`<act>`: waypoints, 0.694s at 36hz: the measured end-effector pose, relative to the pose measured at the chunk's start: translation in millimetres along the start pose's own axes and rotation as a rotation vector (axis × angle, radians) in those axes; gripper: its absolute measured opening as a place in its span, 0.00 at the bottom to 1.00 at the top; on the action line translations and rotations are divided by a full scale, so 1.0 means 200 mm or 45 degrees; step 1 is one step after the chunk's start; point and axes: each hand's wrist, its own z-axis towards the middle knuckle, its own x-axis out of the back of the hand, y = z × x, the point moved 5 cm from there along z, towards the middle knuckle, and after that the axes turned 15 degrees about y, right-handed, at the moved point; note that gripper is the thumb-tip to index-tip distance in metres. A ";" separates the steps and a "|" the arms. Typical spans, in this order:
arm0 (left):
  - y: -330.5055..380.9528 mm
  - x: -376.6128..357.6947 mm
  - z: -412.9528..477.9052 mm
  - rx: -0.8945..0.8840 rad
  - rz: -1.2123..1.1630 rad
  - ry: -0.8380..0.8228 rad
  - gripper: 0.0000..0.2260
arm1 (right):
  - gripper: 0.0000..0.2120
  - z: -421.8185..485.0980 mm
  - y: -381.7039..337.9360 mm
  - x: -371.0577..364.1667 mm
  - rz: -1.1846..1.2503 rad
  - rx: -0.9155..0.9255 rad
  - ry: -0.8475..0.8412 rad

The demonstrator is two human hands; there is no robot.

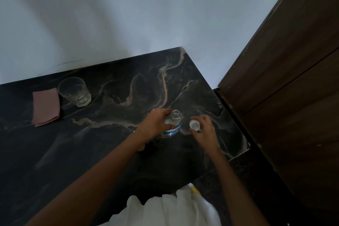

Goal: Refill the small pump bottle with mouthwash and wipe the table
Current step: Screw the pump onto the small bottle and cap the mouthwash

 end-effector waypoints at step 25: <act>-0.01 -0.01 0.00 0.137 -0.004 -0.021 0.20 | 0.14 0.09 -0.57 0.06 -0.345 0.479 -0.256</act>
